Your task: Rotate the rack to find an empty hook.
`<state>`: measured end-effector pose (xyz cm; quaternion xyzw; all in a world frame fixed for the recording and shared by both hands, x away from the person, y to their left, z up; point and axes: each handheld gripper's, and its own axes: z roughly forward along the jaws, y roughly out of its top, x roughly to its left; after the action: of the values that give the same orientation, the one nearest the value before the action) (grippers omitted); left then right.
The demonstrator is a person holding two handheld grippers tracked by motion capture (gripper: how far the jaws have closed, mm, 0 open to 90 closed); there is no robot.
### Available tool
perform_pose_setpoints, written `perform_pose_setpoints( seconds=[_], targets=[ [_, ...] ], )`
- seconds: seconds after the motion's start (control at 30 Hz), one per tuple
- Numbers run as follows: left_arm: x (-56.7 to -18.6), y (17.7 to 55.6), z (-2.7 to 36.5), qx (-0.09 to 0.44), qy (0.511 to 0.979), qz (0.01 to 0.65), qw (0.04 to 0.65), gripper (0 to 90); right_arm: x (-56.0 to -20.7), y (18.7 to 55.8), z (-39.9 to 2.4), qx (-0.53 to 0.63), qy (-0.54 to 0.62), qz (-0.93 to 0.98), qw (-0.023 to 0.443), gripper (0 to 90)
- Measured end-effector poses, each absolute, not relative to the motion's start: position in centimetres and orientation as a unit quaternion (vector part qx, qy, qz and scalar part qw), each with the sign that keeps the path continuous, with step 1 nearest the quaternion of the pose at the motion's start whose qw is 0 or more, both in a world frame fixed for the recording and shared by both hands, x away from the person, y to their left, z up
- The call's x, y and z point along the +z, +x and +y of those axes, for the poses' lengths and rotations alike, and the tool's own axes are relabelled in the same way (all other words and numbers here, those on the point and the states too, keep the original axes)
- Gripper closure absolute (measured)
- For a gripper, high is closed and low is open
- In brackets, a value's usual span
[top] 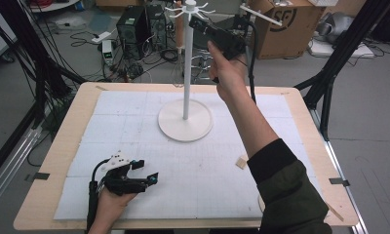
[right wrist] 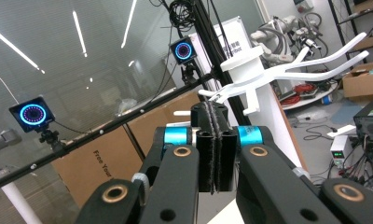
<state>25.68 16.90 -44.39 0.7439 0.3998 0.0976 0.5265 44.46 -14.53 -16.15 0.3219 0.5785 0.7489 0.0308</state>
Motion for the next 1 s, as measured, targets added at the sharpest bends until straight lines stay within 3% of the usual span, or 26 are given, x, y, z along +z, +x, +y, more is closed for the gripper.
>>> perform_pose_setpoints(
  seconds=[0.6, 0.83, 1.0],
  targets=[
    [-44.4, 25.6, 17.2, 0.101, 0.743, 0.401, 0.527, 21.1, -16.9, 43.6, -15.5, 0.744, 0.318, 0.587, 0.032, 89.2],
    [-44.3, 25.4, 17.6, 0.102, 0.735, 0.409, 0.532, 20.8, -18.7, 42.0, -16.8, 0.727, 0.315, 0.608, 0.047, 51.4],
    [-44.2, 25.2, 17.7, 0.106, 0.731, 0.412, 0.533, 20.5, -19.4, 41.0, -17.3, 0.715, 0.308, 0.624, 0.063, 37.0]
  ],
)
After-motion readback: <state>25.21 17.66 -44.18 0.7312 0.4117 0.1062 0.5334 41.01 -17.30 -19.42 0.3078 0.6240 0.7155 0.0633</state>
